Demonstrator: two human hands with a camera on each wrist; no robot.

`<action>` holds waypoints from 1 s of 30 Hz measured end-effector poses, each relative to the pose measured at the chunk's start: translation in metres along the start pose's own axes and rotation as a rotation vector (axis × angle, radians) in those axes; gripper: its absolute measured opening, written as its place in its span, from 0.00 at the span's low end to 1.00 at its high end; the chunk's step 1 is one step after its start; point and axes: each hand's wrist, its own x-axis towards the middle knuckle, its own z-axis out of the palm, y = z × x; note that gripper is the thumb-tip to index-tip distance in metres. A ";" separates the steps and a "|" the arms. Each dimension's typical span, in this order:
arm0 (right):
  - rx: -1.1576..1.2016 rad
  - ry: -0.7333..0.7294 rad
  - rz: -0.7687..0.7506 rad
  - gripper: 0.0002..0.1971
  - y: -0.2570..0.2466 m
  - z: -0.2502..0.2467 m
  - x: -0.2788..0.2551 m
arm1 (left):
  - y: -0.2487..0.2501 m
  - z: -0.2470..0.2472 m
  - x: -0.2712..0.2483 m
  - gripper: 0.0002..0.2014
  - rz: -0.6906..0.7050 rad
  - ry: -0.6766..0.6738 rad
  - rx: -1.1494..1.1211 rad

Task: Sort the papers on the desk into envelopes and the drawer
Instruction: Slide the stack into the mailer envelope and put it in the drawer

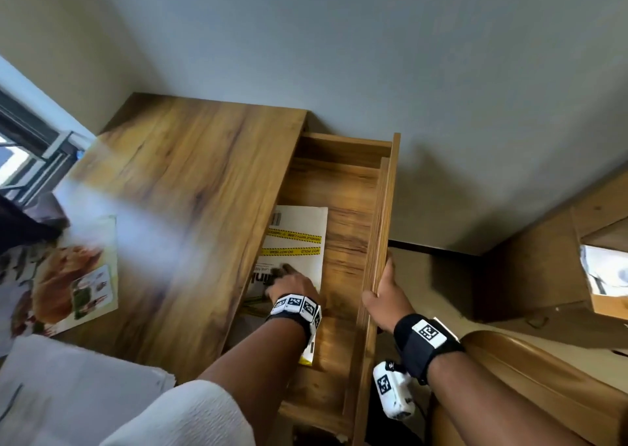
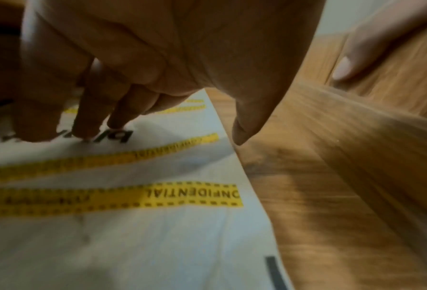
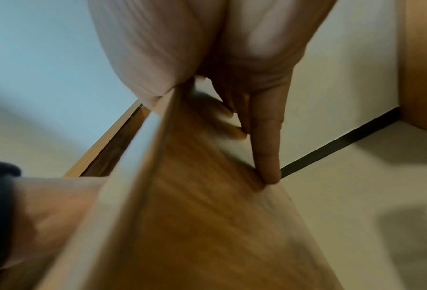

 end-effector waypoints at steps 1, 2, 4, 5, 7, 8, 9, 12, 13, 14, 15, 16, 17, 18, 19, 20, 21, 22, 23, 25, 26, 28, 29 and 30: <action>0.000 0.001 -0.005 0.47 0.001 0.000 0.000 | 0.001 0.006 0.002 0.48 -0.040 -0.022 -0.025; -0.002 0.006 -0.009 0.47 0.004 0.001 0.002 | 0.002 0.011 0.003 0.51 -0.077 -0.049 -0.065; 0.006 0.013 -0.012 0.48 0.008 0.002 0.005 | 0.005 0.023 0.011 0.56 -0.122 -0.091 -0.119; 0.010 0.017 -0.015 0.48 0.009 0.003 0.006 | 0.006 0.027 0.014 0.52 -0.123 -0.105 -0.119; 0.016 0.030 -0.019 0.48 0.010 0.005 0.007 | 0.005 0.026 0.016 0.40 -0.108 -0.138 -0.123; 0.014 0.031 -0.019 0.47 0.010 0.005 0.007 | 0.003 0.024 0.016 0.35 -0.087 -0.147 -0.115; 0.015 0.028 -0.016 0.47 0.008 0.005 0.006 | 0.001 0.020 0.015 0.33 -0.056 -0.144 -0.096; 0.022 0.032 -0.004 0.47 0.005 0.005 0.003 | 0.001 0.002 0.004 0.25 0.097 -0.094 -0.062; 0.023 0.039 -0.010 0.47 0.002 0.005 0.002 | 0.001 -0.010 -0.003 0.21 0.157 -0.066 -0.083; 0.033 0.046 -0.021 0.47 -0.001 0.004 0.000 | 0.001 -0.026 -0.014 0.17 0.213 -0.035 -0.117; 0.053 0.045 -0.029 0.47 -0.003 0.003 -0.001 | 0.000 -0.043 -0.026 0.14 0.274 0.002 -0.157; 0.073 0.038 -0.039 0.47 -0.007 0.003 -0.002 | -0.004 -0.063 -0.039 0.12 0.338 0.061 -0.216; 0.083 0.024 -0.045 0.48 -0.009 0.004 -0.002 | -0.011 -0.079 -0.049 0.11 0.408 0.126 -0.286; 0.091 0.007 -0.049 0.48 -0.013 0.005 -0.004 | -0.019 -0.095 -0.059 0.11 0.463 0.185 -0.366; 0.101 -0.006 -0.051 0.49 -0.020 0.007 -0.007 | -0.031 -0.110 -0.068 0.12 0.504 0.234 -0.441; 0.105 -0.007 -0.050 0.49 -0.025 0.010 -0.008 | -0.043 -0.124 -0.078 0.13 0.529 0.279 -0.519; 0.113 -0.004 -0.054 0.49 -0.030 0.013 -0.008 | -0.055 -0.135 -0.086 0.13 0.551 0.333 -0.593; 0.127 -0.009 -0.057 0.50 -0.035 0.017 -0.009 | -0.066 -0.144 -0.095 0.13 0.559 0.389 -0.658; 0.134 -0.021 -0.062 0.51 -0.041 0.023 -0.009 | -0.079 -0.151 -0.104 0.13 0.561 0.449 -0.731; 0.121 -0.052 -0.089 0.51 -0.054 0.034 -0.008 | -0.106 -0.159 -0.118 0.14 0.573 0.549 -0.898; 0.100 -0.069 -0.094 0.52 -0.060 0.040 -0.006 | -0.118 -0.161 -0.123 0.15 0.576 0.582 -0.974; 0.026 -0.118 -0.072 0.54 -0.074 0.054 -0.003 | -0.146 -0.163 -0.134 0.18 0.547 0.672 -1.040; -0.019 -0.130 -0.057 0.55 -0.080 0.061 -0.002 | -0.158 -0.163 -0.139 0.18 0.533 0.720 -1.044; -0.052 -0.140 -0.040 0.54 -0.086 0.067 -0.001 | -0.168 -0.164 -0.144 0.18 0.508 0.766 -1.050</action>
